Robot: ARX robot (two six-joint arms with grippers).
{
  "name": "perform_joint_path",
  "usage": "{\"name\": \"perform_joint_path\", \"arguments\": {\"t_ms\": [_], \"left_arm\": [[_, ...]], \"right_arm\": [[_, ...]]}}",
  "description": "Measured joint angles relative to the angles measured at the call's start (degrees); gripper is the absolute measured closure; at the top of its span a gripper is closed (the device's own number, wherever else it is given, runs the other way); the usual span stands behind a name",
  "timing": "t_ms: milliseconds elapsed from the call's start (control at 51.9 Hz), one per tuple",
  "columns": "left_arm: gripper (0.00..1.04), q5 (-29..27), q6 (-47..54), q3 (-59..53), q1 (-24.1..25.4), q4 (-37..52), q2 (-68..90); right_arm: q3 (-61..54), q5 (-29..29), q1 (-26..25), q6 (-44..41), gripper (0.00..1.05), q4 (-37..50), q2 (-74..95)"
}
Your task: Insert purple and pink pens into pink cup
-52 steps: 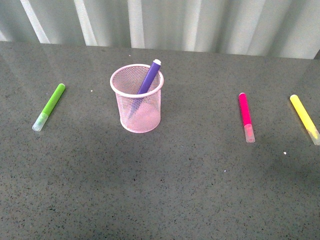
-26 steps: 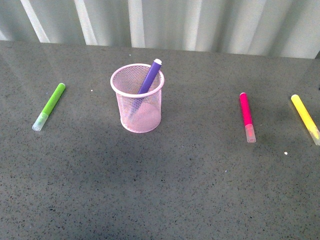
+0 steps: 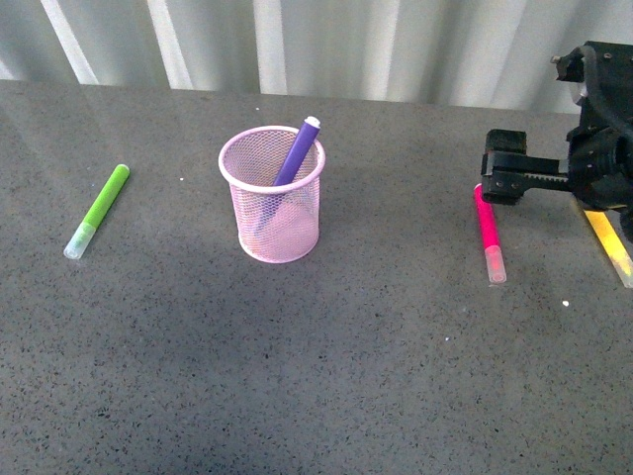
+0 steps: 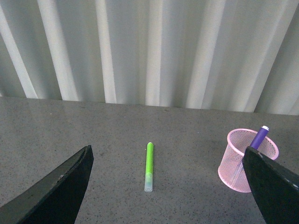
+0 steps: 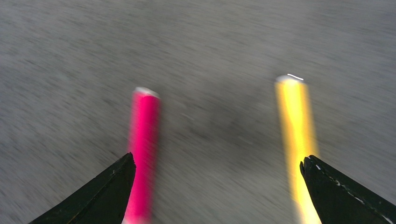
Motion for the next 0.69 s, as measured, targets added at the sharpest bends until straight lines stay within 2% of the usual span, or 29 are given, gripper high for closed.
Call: {"name": "perform_joint_path", "arguments": {"t_ms": [694], "left_arm": [[0.07, 0.0, 0.0, 0.0, 0.0, 0.0, 0.0]], "right_arm": [[9.0, -0.3, 1.8, 3.7, 0.07, -1.4, 11.3]]}}
